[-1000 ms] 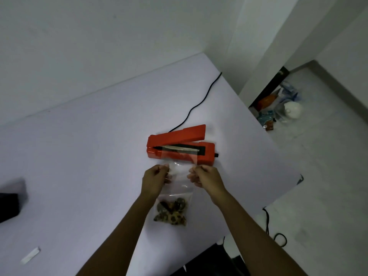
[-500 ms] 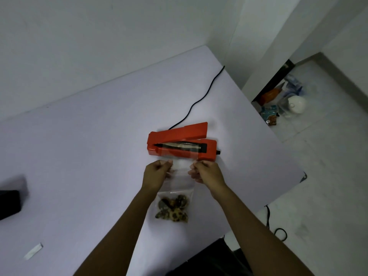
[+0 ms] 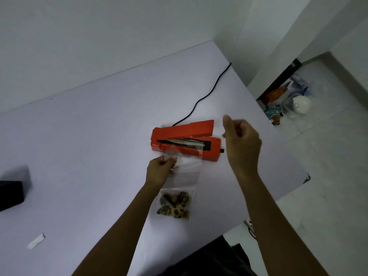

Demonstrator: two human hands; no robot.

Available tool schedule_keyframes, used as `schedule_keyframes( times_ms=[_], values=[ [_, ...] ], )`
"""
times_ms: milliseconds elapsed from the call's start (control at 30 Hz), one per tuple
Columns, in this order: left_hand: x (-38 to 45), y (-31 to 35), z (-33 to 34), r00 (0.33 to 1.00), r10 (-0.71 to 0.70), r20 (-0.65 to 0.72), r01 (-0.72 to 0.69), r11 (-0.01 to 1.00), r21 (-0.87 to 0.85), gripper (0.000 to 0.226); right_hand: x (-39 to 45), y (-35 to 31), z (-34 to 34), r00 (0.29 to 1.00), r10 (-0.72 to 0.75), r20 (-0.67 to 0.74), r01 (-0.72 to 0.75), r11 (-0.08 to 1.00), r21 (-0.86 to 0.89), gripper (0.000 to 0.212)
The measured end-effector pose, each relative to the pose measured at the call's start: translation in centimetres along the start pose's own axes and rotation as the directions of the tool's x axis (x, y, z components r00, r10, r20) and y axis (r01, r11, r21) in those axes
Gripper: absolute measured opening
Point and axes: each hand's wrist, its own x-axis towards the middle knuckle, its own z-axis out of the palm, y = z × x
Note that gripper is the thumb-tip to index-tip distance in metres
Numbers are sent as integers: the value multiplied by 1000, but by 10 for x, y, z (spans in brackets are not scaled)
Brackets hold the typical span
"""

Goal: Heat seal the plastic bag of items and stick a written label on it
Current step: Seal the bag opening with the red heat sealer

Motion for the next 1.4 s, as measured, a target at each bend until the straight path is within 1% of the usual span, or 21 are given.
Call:
schedule_keyframes(
  times_ms=[100,167,267,433,633,733,1100,1267,1333,1400],
  values=[
    [0,0,0,1000,0,-4,0,1000,3,24,6,-20,-4,995,-72,64,70,997,28,35],
    [1,0,1,1000,-1,-9,1,1000,5,23,7,-24,-2,990,-75,121,75,997,4,36],
    [0,1,2,1000,-5,-15,5,1000,-5,21,7,-15,5,983,-48,176,56,997,-43,28],
    [-1,2,3,1000,7,-10,-7,1000,-4,22,8,7,7,988,25,152,-14,997,-72,16],
    [-1,2,4,1000,-9,-10,9,1000,-12,22,14,33,10,976,121,181,-95,985,-144,24],
    [0,1,3,1000,-12,-9,11,1000,-9,21,16,44,13,968,162,194,-132,979,-158,25],
    [0,-2,3,1000,-9,-13,8,1000,-14,27,19,66,21,945,230,232,-186,963,-195,24],
    [1,-9,-1,1000,15,20,-15,1000,-11,30,20,77,21,935,249,254,-202,959,-197,30],
    [0,-14,-6,998,20,67,-22,999,32,34,23,82,19,922,272,275,-223,955,-196,40],
    [0,-19,-15,989,19,146,-40,989,142,37,28,87,16,906,302,297,-254,948,-190,58]
  ],
)
